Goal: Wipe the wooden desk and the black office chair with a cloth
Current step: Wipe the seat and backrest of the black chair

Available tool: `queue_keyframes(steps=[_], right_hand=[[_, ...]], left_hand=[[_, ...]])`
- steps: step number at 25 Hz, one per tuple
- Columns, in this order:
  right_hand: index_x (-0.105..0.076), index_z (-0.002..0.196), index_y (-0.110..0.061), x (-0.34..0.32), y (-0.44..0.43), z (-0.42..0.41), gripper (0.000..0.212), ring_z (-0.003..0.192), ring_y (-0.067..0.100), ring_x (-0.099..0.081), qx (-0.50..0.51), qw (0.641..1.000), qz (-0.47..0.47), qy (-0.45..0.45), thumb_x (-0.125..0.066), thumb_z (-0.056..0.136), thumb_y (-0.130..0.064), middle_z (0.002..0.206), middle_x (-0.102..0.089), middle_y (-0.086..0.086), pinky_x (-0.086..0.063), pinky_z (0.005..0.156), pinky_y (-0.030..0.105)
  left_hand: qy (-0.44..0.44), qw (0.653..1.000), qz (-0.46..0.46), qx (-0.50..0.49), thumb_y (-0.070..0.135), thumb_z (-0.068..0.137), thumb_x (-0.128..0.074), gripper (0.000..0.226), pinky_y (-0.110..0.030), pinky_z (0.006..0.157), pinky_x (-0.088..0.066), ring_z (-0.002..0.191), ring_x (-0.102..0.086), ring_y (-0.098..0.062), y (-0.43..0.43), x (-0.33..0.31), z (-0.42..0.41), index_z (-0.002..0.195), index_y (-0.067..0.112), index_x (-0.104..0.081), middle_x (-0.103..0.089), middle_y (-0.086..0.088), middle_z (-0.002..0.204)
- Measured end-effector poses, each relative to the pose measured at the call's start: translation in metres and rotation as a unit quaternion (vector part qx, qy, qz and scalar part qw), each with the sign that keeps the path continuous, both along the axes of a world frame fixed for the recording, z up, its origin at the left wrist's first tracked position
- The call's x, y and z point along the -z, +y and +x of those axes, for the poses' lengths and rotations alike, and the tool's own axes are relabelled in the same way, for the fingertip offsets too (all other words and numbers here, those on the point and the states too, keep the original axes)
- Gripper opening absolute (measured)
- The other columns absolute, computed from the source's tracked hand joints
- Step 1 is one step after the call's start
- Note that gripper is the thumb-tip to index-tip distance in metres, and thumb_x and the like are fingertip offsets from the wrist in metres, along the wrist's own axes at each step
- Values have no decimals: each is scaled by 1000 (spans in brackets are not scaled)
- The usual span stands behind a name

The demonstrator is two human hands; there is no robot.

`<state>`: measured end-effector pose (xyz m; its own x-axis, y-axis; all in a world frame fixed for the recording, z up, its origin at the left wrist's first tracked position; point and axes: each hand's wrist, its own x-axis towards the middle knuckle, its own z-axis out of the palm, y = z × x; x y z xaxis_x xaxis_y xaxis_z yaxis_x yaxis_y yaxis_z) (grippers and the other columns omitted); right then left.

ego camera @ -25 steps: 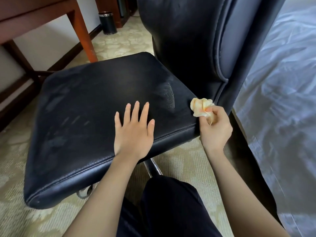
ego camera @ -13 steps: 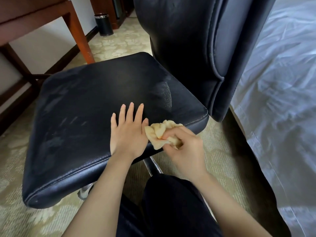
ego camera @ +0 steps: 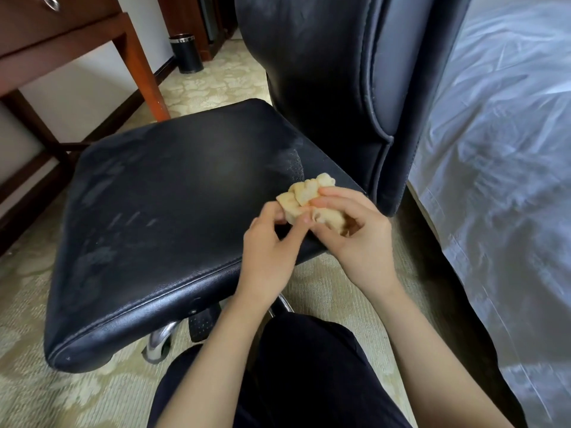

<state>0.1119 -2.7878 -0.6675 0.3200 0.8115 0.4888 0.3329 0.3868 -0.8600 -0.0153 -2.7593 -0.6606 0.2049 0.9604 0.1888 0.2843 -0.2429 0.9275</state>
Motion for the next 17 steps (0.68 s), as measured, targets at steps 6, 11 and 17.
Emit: queue_keyframes(steps=[6, 11, 17], right_hand=[[-60, 115, -5, 4, -14, -2, 26, 111, 25, -61, -145, 915, -69, 371, -53, 91, -3, 117, -64, 13, -48, 94, 37], [-63, 112, -8, 10, -21, -10, 37, 93, 15, -68, -137, 897, -181, 379, -65, 79, -26, 103, -71, 7, -53, 72, 21], [-65, 89, -10, -1, -30, 30, 8, 80, 13, -63, 27, 924, -109, 365, -58, 89, -12, 87, -68, 3, -50, 67, 26]], left_hand=[[-231, 963, -141, -3, 22, 95, -54, 17, -32, 85, -52, 94, -69, -15, 0, -24, -6, 108, 12, -56, -72, 3, 92], [-247, 955, -165, 9, 21, 96, -52, 6, -27, 73, -55, 83, -70, -16, -1, -32, -8, 99, 17, -56, -72, 4, 84], [-150, 983, -108, -1, 19, 94, -54, 14, -31, 80, -55, 89, -69, -17, 2, -34, -22, 107, 13, -57, -73, -2, 93]])
